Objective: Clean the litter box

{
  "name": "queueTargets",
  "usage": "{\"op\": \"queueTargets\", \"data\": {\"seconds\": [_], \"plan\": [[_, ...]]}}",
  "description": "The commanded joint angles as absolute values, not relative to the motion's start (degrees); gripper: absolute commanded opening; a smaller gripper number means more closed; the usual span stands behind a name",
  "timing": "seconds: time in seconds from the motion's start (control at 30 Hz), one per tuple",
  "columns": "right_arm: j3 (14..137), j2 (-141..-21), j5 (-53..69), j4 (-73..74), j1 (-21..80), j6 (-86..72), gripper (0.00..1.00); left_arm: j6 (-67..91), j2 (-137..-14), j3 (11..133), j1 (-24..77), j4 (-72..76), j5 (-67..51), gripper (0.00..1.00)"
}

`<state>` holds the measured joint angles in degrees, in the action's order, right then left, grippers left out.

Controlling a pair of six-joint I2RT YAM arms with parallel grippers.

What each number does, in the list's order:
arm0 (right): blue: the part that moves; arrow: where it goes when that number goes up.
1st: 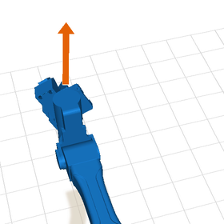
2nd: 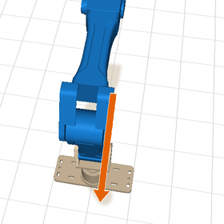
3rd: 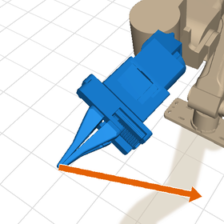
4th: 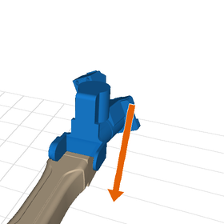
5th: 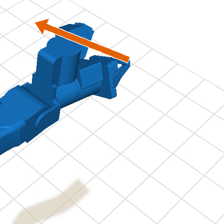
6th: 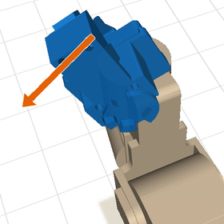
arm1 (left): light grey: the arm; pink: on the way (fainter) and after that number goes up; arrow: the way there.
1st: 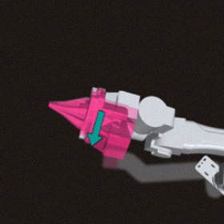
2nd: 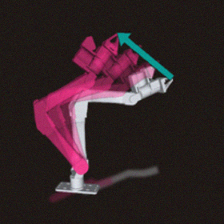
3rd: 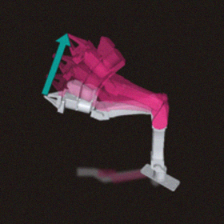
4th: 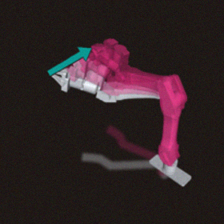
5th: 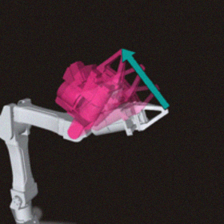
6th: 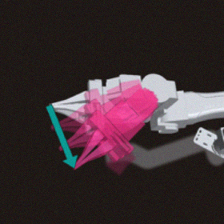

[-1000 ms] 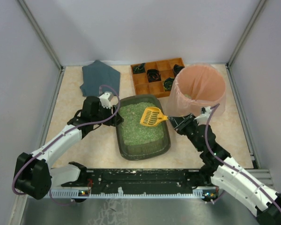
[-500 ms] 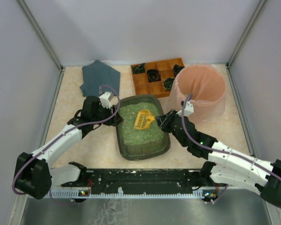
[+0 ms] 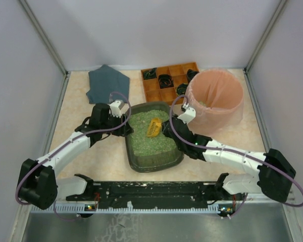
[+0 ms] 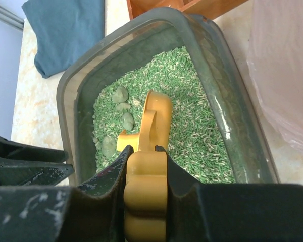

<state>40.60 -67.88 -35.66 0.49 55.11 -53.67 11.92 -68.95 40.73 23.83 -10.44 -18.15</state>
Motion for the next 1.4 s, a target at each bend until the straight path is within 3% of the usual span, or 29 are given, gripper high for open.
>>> {"op": "queueTargets", "data": {"seconds": [0.0, 0.3, 0.53, 1.13, 1.37], "plan": [[42.75, -71.62, -33.22, -3.25, 55.28, -56.82, 0.0, 11.3, -70.6, 43.35, 23.55, -11.79, -19.81, 0.53], [38.81, -83.47, -21.79, -19.97, 55.3, -59.55, 0.0, 11.32, -72.16, 43.84, 23.51, -12.39, -21.13, 0.51], [35.29, -86.1, -18.85, -26.81, 54.98, -61.47, 0.0, 11.22, -71.73, 43.72, 23.55, -12.39, -20.81, 0.51], [16.4, -63.43, -29.48, -32.17, 54.62, -67.68, 0.0, 11.08, -65.92, 42.22, 23.53, -10.87, -17.38, 0.61], [9.22, -54.2, -23.06, -39.87, 49.86, -67.86, 0.0, 11.07, -63.72, 41.63, 23.46, -10.11, -16.09, 0.63]]}}
